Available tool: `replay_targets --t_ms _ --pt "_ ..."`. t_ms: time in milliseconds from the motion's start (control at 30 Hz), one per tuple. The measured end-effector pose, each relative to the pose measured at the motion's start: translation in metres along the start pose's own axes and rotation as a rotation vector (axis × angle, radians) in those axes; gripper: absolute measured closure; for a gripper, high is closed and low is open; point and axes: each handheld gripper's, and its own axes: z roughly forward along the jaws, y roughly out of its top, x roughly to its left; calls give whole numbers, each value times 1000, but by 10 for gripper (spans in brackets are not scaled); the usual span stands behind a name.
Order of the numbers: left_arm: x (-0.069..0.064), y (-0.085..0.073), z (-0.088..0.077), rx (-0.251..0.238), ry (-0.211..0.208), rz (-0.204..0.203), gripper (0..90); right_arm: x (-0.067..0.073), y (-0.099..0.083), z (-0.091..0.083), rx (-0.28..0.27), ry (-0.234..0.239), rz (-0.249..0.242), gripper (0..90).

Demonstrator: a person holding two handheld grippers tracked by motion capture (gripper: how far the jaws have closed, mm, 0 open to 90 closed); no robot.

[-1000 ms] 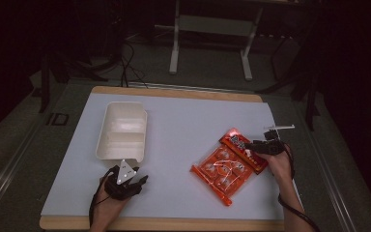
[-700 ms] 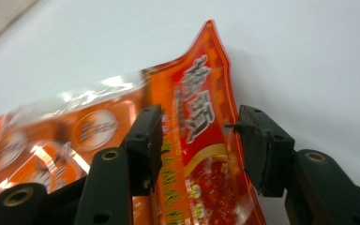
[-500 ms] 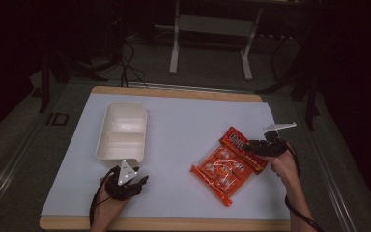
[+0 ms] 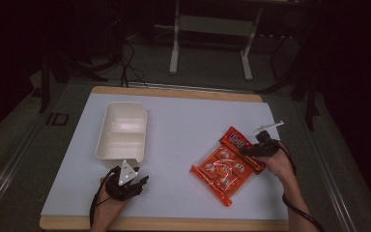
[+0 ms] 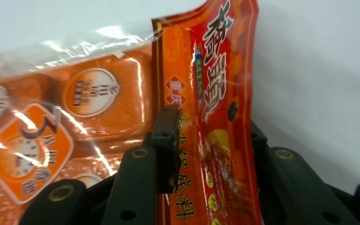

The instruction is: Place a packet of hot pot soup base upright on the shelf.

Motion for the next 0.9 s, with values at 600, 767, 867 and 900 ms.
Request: replay_targets --t_ms 600,767,867,900 --pt "-1 0 0 1 1 6 518 -7 6 16 63 46 89 698" --pt "-1 0 0 1 2 7 517 -4 8 17 83 30 81 676" --pt "-2 0 0 2 1 7 518 -2 10 17 96 17 86 675" --pt "-2 0 0 2 1 7 517 -1 10 17 99 13 89 676"
